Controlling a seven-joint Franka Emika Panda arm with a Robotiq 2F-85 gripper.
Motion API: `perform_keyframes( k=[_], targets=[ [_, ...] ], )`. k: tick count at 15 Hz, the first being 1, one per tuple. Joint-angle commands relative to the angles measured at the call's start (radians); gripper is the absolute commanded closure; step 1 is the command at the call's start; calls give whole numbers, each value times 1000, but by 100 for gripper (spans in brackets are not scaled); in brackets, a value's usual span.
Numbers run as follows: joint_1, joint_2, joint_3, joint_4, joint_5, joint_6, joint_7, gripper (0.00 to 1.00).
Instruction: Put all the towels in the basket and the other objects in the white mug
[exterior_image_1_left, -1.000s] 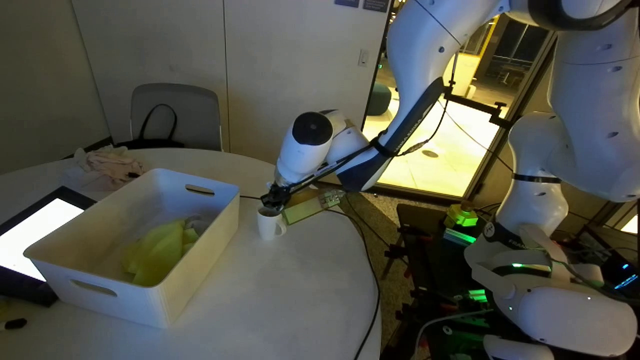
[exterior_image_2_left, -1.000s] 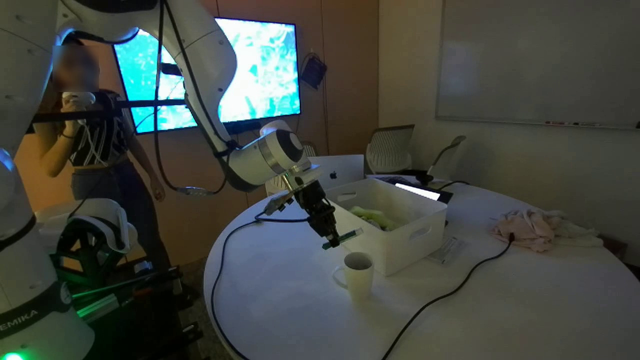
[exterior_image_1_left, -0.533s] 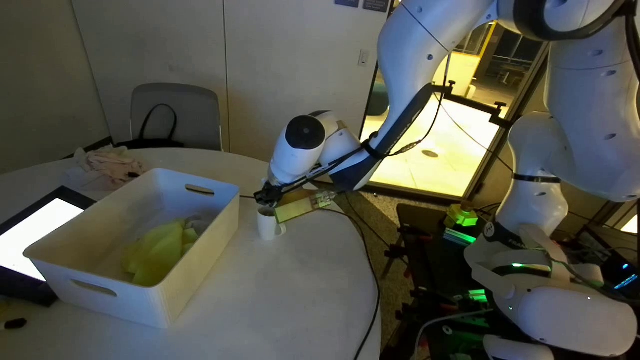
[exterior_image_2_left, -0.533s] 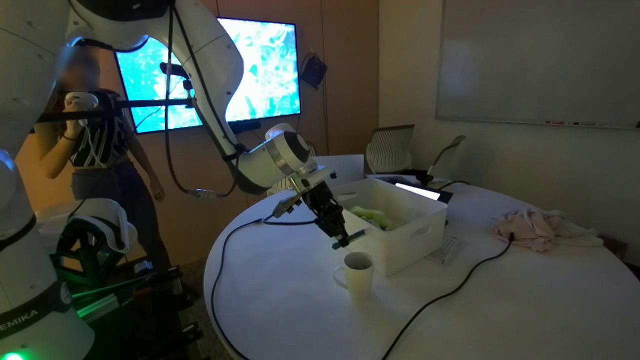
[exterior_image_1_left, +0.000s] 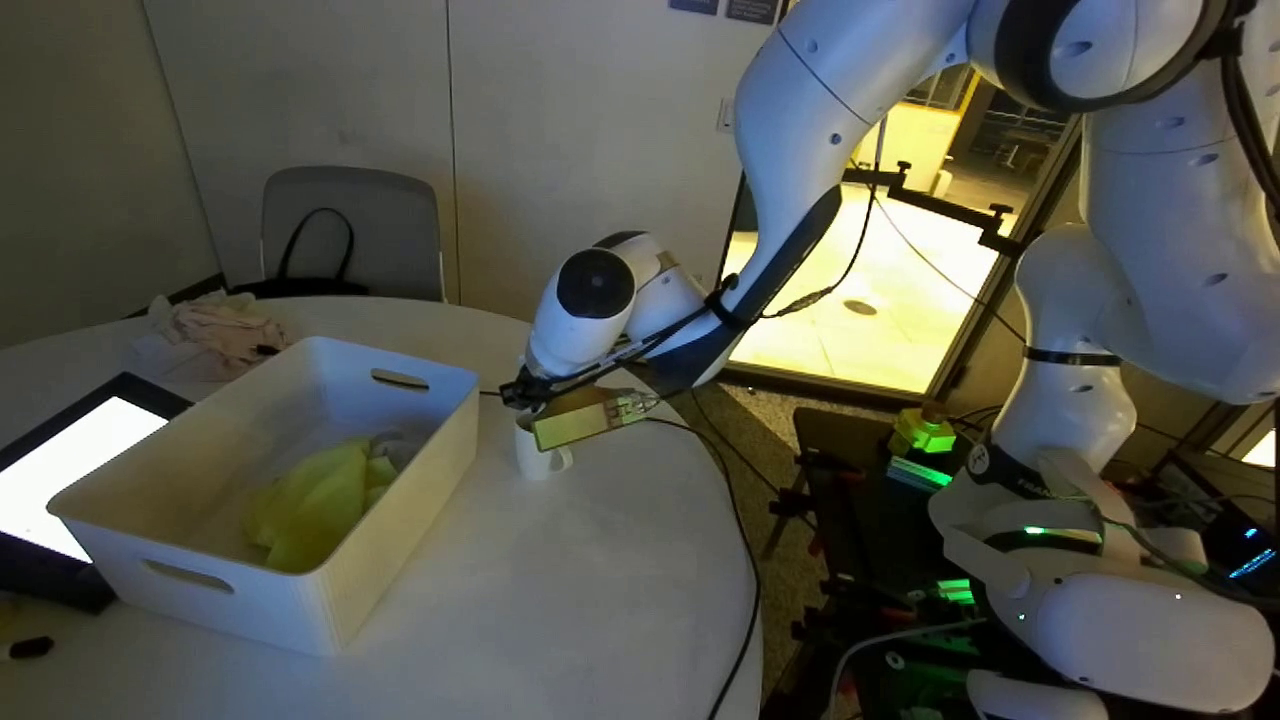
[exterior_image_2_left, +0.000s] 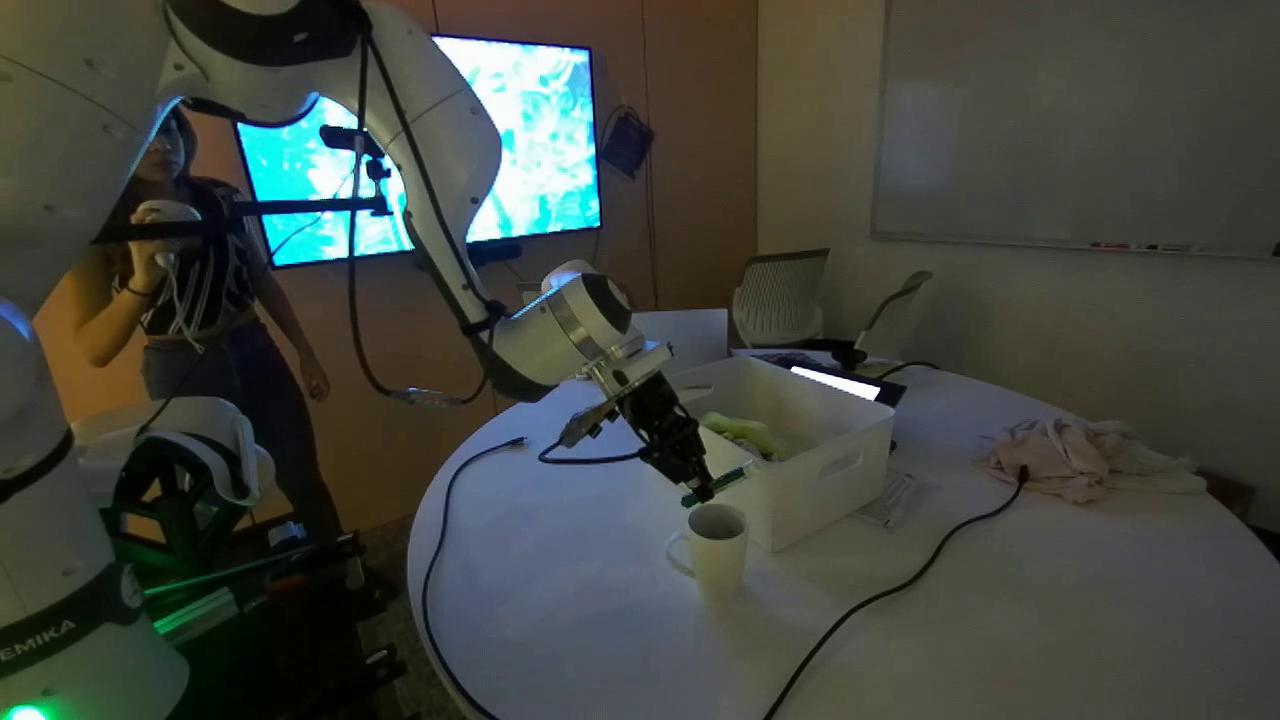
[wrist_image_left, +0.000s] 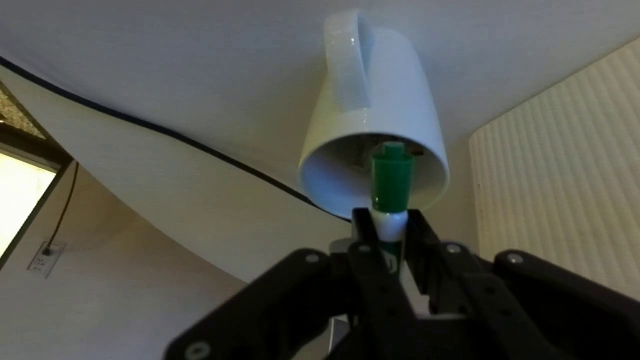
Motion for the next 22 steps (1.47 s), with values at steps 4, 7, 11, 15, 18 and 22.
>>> perform_keyframes(
  k=[4, 7, 11, 15, 18, 22],
  targets=[
    [48, 74, -73, 60, -66, -5, 152, 95],
    [69, 92, -96, 66, -92, -8, 203, 95],
    [104, 115, -110, 77, -122, -27, 248, 95],
    [153, 119, -122, 75, -160, -56, 294, 95],
    [97, 77, -30, 71, -278, -144, 377, 95],
    [7, 27, 111, 43, -433, -306, 489, 94]
  ],
)
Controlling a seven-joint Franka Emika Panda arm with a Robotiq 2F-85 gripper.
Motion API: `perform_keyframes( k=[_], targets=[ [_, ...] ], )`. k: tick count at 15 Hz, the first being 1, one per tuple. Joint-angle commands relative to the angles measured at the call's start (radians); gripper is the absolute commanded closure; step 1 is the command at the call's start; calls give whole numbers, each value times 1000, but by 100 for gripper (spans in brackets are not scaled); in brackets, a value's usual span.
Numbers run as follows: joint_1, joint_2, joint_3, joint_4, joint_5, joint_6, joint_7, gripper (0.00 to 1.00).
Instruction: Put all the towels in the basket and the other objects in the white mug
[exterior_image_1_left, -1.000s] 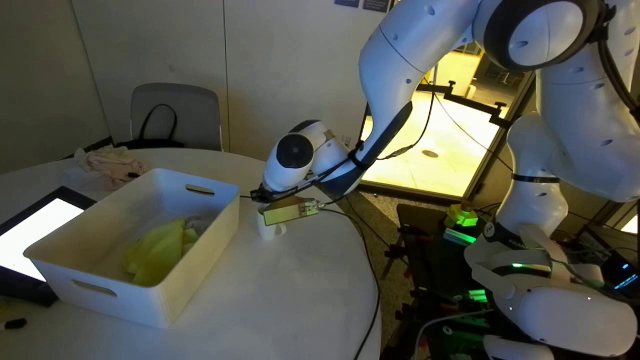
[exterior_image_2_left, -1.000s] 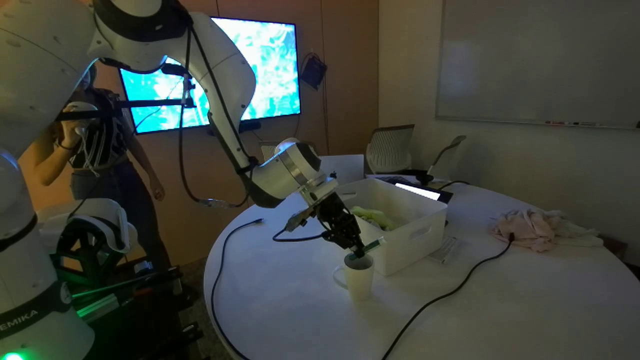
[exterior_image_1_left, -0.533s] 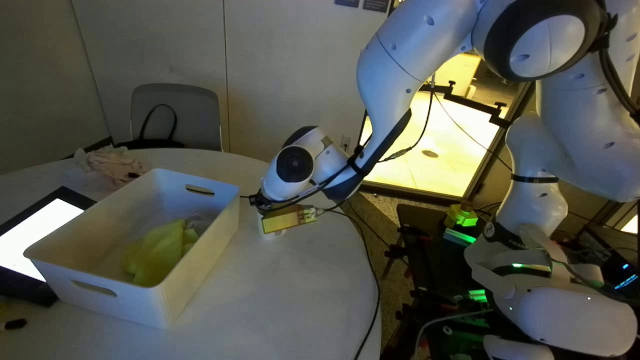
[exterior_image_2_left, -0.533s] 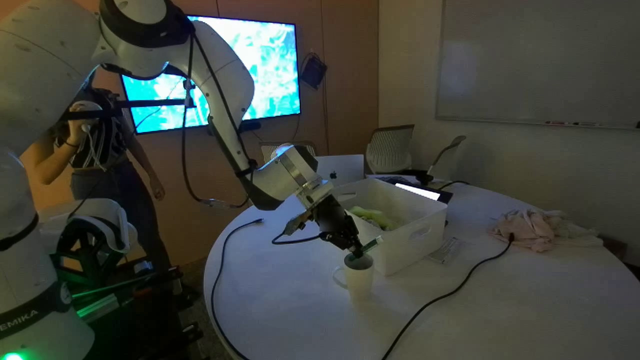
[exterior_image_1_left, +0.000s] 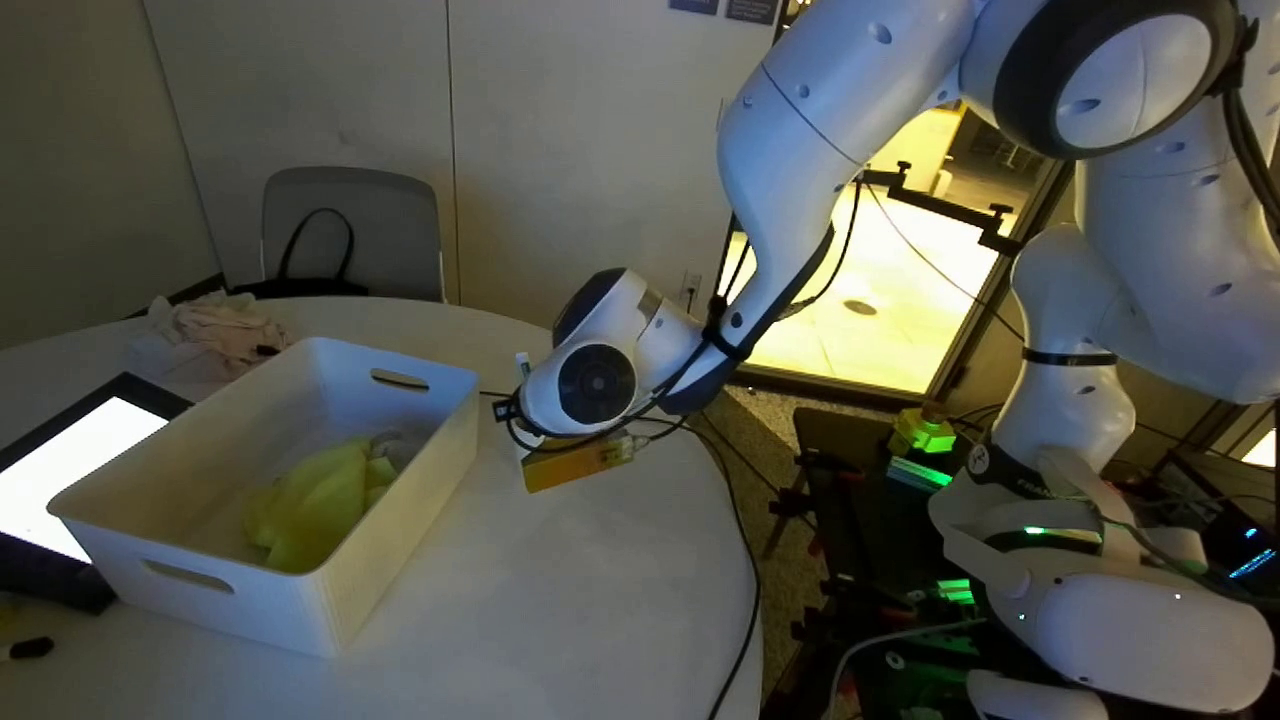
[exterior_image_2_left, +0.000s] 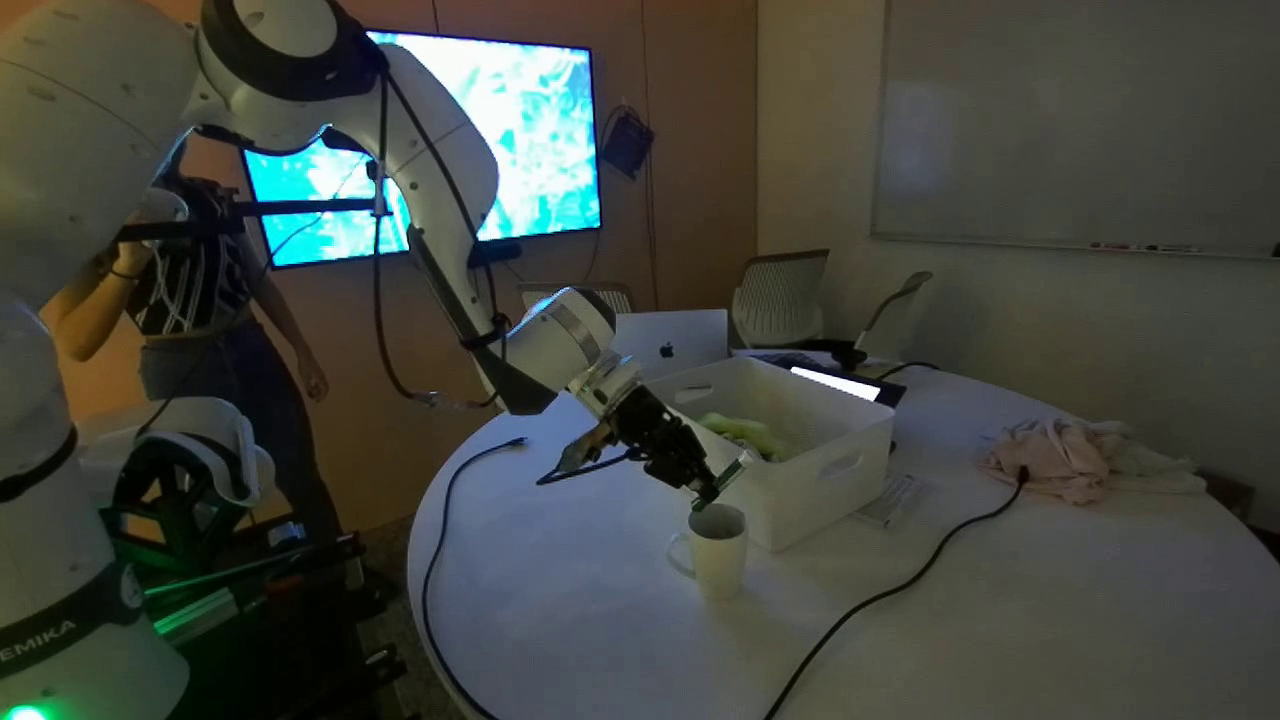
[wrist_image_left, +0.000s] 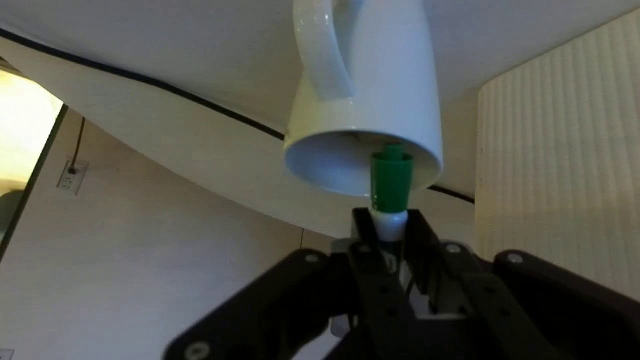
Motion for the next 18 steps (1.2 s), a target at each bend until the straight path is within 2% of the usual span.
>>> perform_keyframes(
  k=[1, 2, 5, 9, 11, 13, 16, 18],
  targets=[
    [-111, -70, 144, -32, -134, -138, 96, 55],
    [-141, -82, 180, -41, -156, -166, 107, 55],
    [-218, -124, 270, -80, -200, -230, 117, 34],
    [-303, -230, 355, -159, -259, -205, 49, 3],
    [-340, -310, 391, -211, -263, -182, -18, 0],
    [-373, -399, 425, -261, -229, -144, -149, 0],
    [-416, -517, 459, -332, -143, -43, -372, 0],
    [-426, -568, 471, -376, -39, 11, -523, 0]
  ],
)
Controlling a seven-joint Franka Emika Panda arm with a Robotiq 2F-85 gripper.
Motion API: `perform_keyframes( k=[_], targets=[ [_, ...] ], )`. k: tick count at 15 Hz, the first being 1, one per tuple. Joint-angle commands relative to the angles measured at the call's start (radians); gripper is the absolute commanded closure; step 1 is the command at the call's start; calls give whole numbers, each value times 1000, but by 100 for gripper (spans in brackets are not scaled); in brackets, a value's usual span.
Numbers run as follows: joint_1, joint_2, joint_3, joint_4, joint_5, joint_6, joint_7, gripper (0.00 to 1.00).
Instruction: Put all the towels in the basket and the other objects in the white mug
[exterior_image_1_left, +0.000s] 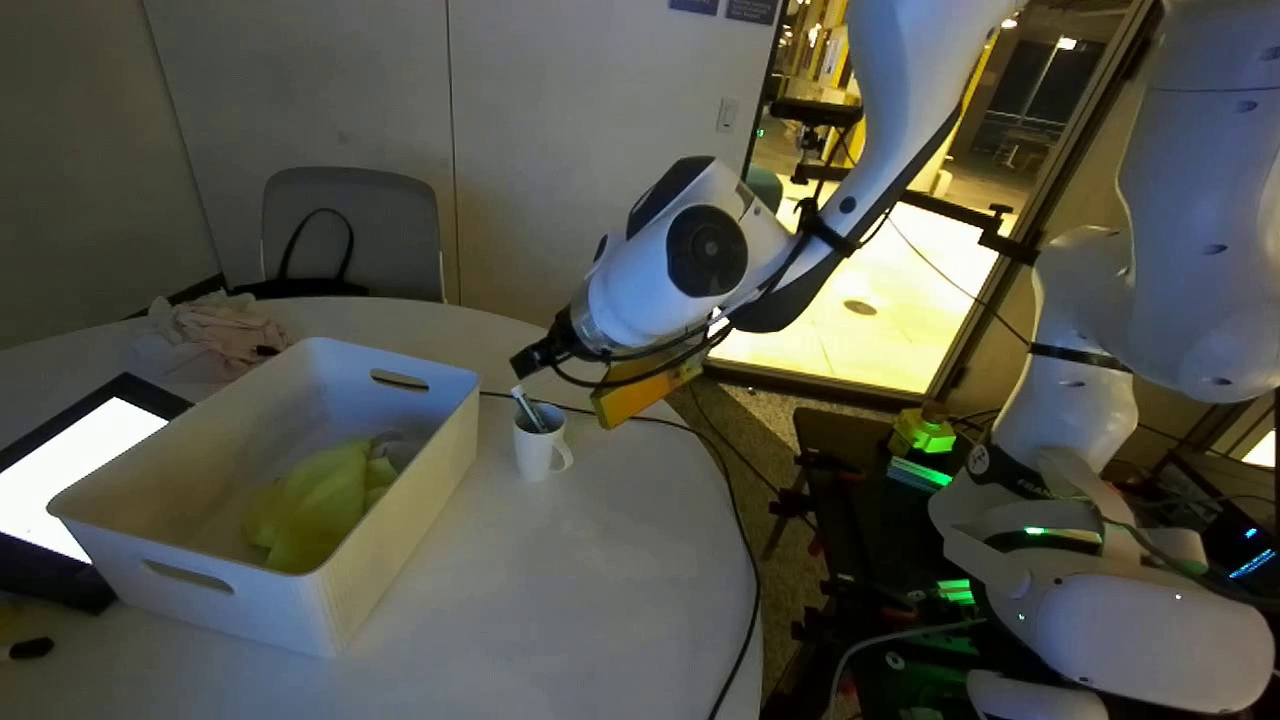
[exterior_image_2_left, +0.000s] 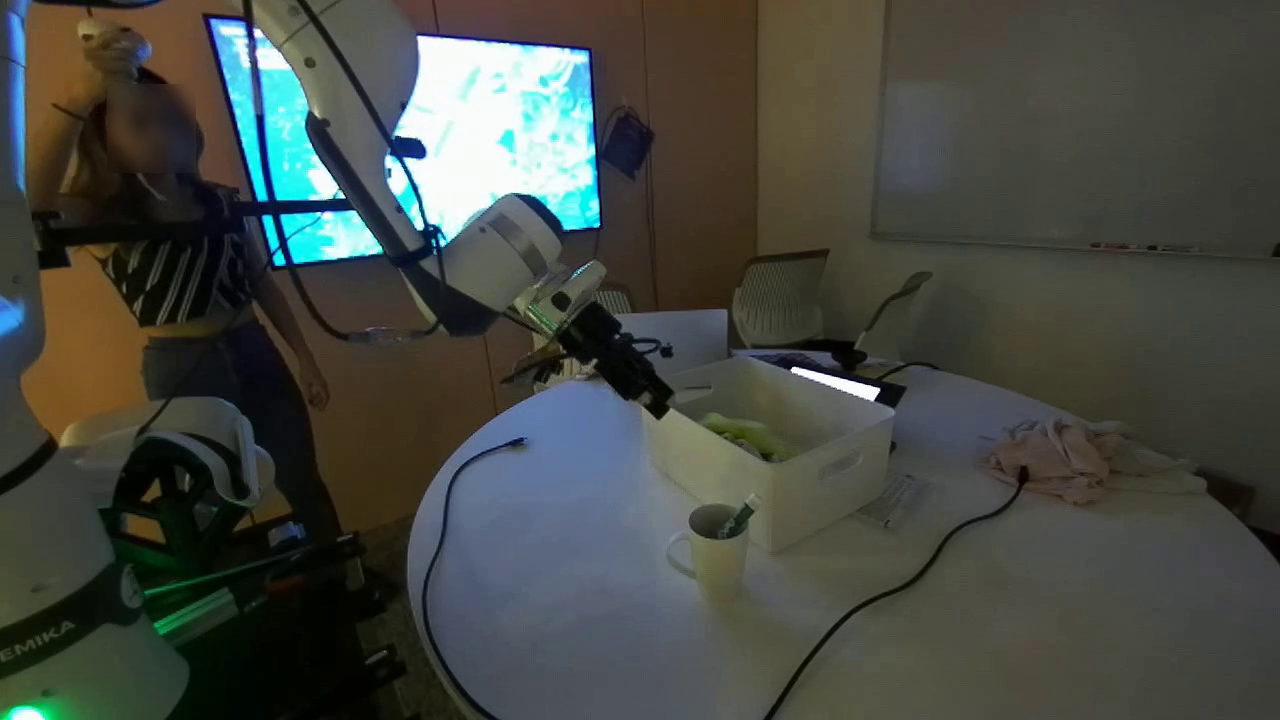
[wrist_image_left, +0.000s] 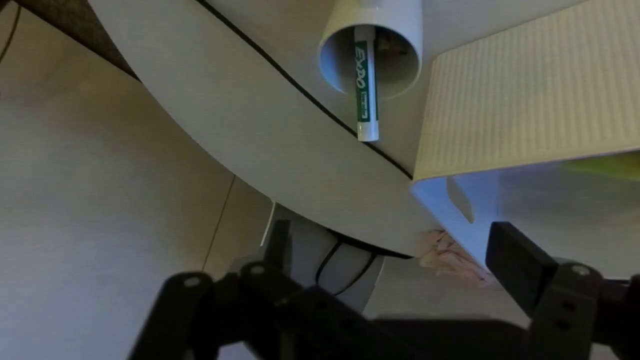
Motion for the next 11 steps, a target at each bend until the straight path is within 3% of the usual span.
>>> perform_keyframes(
  k=[1, 7, 10, 11],
  targets=[
    [-32, -134, 34, -119, 176, 84, -274, 0],
    [-3, -244, 74, -257, 586, 110, -732, 0],
    [25, -291, 98, -318, 815, 52, -963, 0],
    [22, -218, 77, -257, 715, 76, -841, 0]
  ],
)
